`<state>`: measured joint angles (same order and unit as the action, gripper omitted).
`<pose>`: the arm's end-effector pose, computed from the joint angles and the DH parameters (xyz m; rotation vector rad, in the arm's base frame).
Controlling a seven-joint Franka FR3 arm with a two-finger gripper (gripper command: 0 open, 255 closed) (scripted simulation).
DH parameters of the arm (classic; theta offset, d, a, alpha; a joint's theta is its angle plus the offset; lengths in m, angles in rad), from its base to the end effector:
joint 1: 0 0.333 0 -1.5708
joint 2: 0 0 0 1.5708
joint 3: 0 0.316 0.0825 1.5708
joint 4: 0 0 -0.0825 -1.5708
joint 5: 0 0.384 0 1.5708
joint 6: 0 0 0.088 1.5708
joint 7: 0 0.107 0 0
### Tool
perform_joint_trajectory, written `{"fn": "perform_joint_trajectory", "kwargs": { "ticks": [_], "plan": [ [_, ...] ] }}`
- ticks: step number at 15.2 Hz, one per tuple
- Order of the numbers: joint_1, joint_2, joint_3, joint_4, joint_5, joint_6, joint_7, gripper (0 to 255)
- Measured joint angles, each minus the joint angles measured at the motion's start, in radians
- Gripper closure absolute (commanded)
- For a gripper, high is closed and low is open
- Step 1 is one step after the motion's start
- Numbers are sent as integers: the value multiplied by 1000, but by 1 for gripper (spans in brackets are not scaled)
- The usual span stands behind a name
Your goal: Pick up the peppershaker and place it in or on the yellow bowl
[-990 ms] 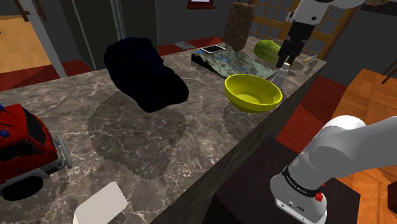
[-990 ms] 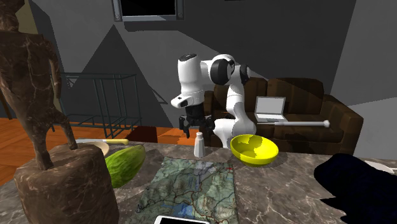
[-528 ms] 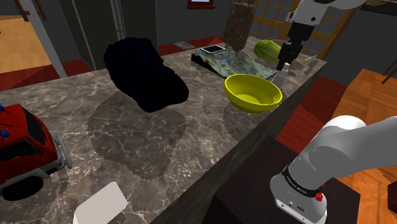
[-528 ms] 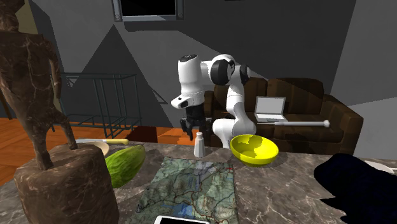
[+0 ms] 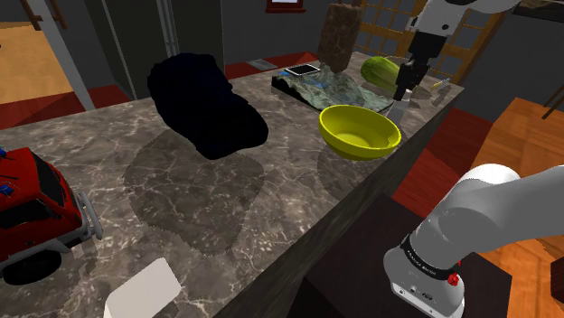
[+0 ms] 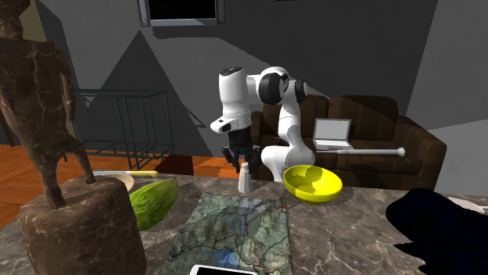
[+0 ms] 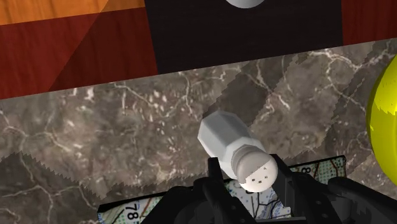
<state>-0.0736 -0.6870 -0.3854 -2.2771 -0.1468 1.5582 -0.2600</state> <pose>0.2911 -0.1962 0.5726 -3.0265 0.1607 0.0532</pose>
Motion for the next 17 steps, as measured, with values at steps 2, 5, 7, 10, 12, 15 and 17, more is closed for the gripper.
{"fn": "perform_joint_trajectory", "kwargs": {
  "ticks": [2,5,7,10,12,15,17],
  "plan": [
    [1,2,1,7,1,-6,0,255],
    [4,9,6,47,7,-39,1,255],
    [8,20,7,80,11,-62,0,255],
    [10,27,12,124,15,-98,0,255],
    [13,35,16,158,20,-126,1,255],
    [17,45,20,203,25,-160,1,255],
    [19,57,21,242,28,-187,0,255]
  ]
}}
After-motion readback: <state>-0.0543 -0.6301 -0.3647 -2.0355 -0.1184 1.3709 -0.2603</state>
